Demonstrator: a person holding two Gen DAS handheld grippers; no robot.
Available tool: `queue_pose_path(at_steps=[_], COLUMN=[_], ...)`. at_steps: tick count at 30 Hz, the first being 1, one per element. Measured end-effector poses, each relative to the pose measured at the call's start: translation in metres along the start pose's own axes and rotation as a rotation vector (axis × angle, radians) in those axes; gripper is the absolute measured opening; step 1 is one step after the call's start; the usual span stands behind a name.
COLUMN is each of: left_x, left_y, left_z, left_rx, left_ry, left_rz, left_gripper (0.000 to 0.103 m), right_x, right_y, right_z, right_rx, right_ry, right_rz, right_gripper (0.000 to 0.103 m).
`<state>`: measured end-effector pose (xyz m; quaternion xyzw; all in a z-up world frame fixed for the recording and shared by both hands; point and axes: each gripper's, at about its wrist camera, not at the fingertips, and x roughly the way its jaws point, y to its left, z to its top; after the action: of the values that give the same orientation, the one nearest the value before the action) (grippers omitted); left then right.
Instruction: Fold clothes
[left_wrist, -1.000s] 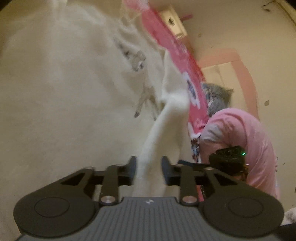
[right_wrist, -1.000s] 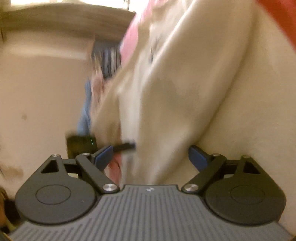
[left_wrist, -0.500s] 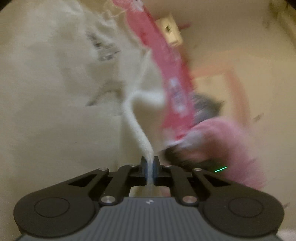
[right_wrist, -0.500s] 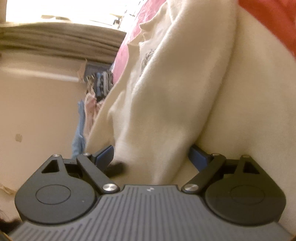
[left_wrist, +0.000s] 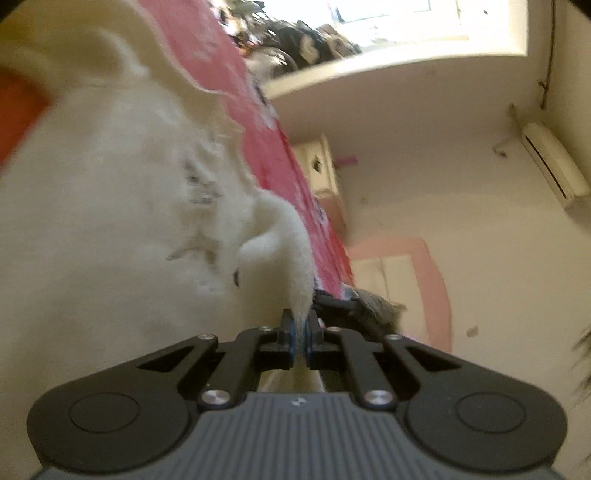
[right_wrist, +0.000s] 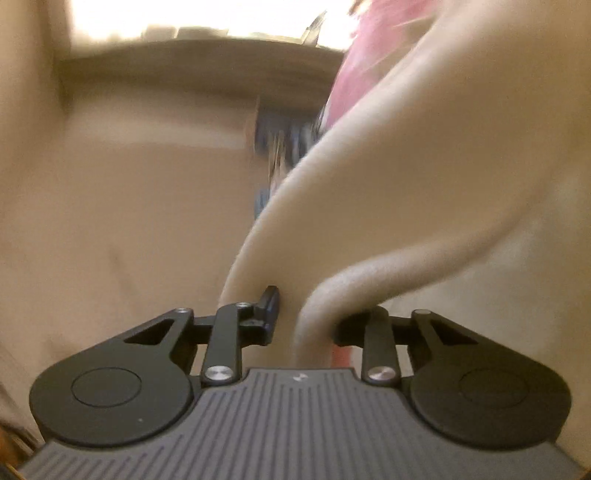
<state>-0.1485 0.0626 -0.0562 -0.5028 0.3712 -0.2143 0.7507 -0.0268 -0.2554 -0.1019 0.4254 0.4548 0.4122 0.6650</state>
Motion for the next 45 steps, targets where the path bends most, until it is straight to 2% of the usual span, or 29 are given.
queue_pose_path(at_steps=[1,4,10,12,15,22,25,27,28,30,31,32,37,39,40,41,42,44,45], left_x=[-0.006,-0.009,0.004,0.008,0.013,0.013,0.014,0.015,0.016,0.018,0.019,0.021,0.028,0.029,0.028,0.028,0.028,0.029,0.031], left_y=[0.007,0.031,0.047,0.047,0.047,0.052,0.055,0.057,0.057,0.058,0.059,0.06,0.07,0.071,0.071,0.072,0.074,0.077,0.079], left_z=[-0.007,-0.026,-0.04,-0.037,-0.035,-0.037,-0.037,-0.036,-0.035,-0.034,-0.034,-0.035,-0.04,-0.041,-0.041,-0.042,-0.043,-0.045,-0.047], left_rx=[-0.008,-0.093,-0.217,-0.242,-0.279,-0.373,-0.409,-0.431,-0.438,-0.451,-0.458,-0.465,-0.512,-0.516,-0.515,-0.515,-0.517,-0.527,-0.531], left_ry=[-0.003,0.025,0.042,0.036,0.021,-0.044,-0.065,-0.08,-0.088,-0.1,-0.104,-0.106,-0.104,-0.111,-0.113,-0.115,-0.117,-0.117,-0.11], left_rz=[0.038,0.061,-0.007,-0.031,-0.066,-0.156,-0.181,-0.198,-0.208,-0.226,-0.233,-0.24,-0.251,-0.258,-0.258,-0.257,-0.251,-0.24,-0.229], left_gripper=[0.005,0.005,0.005,0.005,0.005,0.005,0.005,0.005,0.005,0.005,0.005,0.005,0.005,0.005,0.005,0.005,0.005,0.005,0.005], right_x=[0.007,0.006,-0.03,-0.043,-0.043,-0.029,-0.02,-0.02,-0.026,-0.045,-0.045,-0.037,-0.021,-0.015,-0.02,-0.024,-0.025,-0.035,-0.043], right_y=[0.006,-0.001,-0.043,-0.049,-0.054,-0.081,-0.086,-0.085,-0.086,-0.09,-0.09,-0.089,-0.081,-0.077,-0.077,-0.075,-0.07,-0.063,-0.06], right_z=[-0.003,-0.023,-0.09,-0.116,-0.137,-0.16,-0.17,-0.173,-0.173,-0.175,-0.175,-0.174,-0.168,-0.166,-0.167,-0.169,-0.171,-0.171,-0.169], right_rx=[-0.028,-0.027,0.181,0.231,0.308,0.562,0.617,0.618,0.606,0.581,0.583,0.591,0.6,0.59,0.581,0.563,0.539,0.497,0.476], right_ry=[0.046,0.118,0.145,0.156,0.135,-0.062,-0.105,-0.132,-0.166,-0.253,-0.28,-0.301,-0.26,-0.234,-0.225,-0.223,-0.224,-0.256,-0.274], right_rz=[-0.04,-0.125,-0.064,-0.024,0.057,0.323,0.407,0.422,0.421,0.406,0.412,0.426,0.433,0.426,0.418,0.398,0.371,0.317,0.283], right_gripper=[0.026,0.028,0.034,0.035,0.035,0.035,0.036,0.041,0.049,0.068,0.083,0.09,0.09,0.087,0.074,0.052,0.044,0.02,0.014])
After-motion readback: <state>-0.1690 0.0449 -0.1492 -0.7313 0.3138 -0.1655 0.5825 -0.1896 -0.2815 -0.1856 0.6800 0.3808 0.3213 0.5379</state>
